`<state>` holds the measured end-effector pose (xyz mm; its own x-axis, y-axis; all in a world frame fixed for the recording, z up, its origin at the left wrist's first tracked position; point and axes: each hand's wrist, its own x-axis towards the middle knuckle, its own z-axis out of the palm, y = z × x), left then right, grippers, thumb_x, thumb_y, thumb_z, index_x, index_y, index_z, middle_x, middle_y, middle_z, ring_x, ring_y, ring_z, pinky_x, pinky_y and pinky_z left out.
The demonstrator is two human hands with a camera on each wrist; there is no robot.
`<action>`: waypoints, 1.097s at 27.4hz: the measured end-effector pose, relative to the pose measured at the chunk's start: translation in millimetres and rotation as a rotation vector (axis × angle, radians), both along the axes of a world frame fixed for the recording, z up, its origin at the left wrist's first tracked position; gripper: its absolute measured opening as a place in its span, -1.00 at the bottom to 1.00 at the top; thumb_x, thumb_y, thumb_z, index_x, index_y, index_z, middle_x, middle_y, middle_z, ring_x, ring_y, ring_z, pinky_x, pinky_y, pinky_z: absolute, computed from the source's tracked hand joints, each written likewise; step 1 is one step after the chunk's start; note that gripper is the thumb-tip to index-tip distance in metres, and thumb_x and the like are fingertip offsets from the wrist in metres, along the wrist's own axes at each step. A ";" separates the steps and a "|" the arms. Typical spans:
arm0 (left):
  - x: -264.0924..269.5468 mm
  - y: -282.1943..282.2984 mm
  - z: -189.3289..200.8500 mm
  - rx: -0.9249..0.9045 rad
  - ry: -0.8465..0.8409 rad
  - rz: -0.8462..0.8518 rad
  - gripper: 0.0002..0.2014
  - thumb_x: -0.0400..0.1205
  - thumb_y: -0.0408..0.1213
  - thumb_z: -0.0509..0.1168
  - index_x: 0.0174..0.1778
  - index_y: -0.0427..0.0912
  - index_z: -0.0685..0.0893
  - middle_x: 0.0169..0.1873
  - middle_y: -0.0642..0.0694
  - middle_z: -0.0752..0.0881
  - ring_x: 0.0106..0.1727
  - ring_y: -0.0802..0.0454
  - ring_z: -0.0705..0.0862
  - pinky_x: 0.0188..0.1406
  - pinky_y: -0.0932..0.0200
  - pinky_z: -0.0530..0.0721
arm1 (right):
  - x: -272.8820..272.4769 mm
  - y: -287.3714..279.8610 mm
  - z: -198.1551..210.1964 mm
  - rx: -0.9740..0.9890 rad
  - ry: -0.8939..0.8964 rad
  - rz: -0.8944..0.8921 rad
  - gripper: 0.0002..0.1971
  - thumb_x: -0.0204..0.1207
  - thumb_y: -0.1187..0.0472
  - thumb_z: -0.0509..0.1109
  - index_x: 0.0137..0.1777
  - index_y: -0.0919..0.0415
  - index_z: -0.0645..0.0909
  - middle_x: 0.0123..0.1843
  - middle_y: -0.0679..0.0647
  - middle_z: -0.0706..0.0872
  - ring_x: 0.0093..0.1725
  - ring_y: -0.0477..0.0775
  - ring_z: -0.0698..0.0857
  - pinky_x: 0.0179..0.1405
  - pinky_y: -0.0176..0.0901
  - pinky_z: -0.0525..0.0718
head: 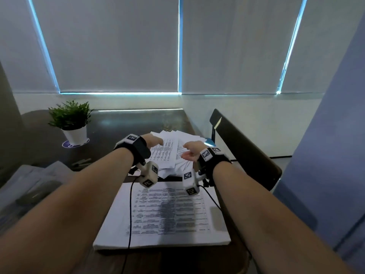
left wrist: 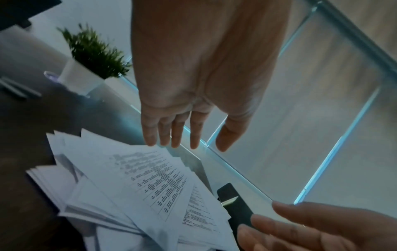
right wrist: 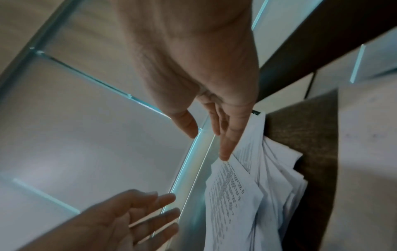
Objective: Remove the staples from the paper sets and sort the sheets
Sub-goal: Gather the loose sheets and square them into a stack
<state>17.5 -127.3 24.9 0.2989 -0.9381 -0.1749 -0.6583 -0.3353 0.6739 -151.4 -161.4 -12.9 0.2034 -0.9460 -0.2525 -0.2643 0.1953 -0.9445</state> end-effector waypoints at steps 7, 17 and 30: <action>50.3 -68.7 -57.7 -0.013 0.101 0.235 -0.52 0.65 -0.26 0.26 0.43 -0.47 0.47 0.37 -0.33 0.56 0.34 -0.25 0.56 -0.02 0.08 0.48 | 5.7 -79.4 -53.9 -0.021 0.271 -0.069 -0.19 0.30 0.16 0.61 0.56 0.14 0.36 0.56 0.16 0.47 0.52 0.24 0.48 0.49 0.17 0.51; 115.2 -133.8 -131.4 -0.138 0.220 0.474 -0.68 0.60 -0.26 0.29 0.09 -0.48 0.62 -0.05 -0.31 0.61 -0.01 -0.17 0.57 -0.07 0.05 0.46 | 10.6 -154.4 -84.4 0.057 -0.278 -0.474 -0.50 0.57 0.18 0.32 0.48 0.35 0.48 0.35 0.31 0.65 0.05 0.15 0.63 0.03 0.01 0.66; 141.2 -136.6 -161.3 0.010 -0.037 0.458 -0.41 0.51 0.02 0.35 0.35 -0.32 0.54 0.36 -0.37 0.53 0.39 -0.36 0.43 0.40 -0.14 0.36 | 37.6 -154.6 -111.4 0.211 -0.448 -0.131 -0.69 0.45 0.56 0.38 0.17 0.35 0.59 0.08 0.29 0.73 0.15 0.34 0.71 0.08 0.23 0.77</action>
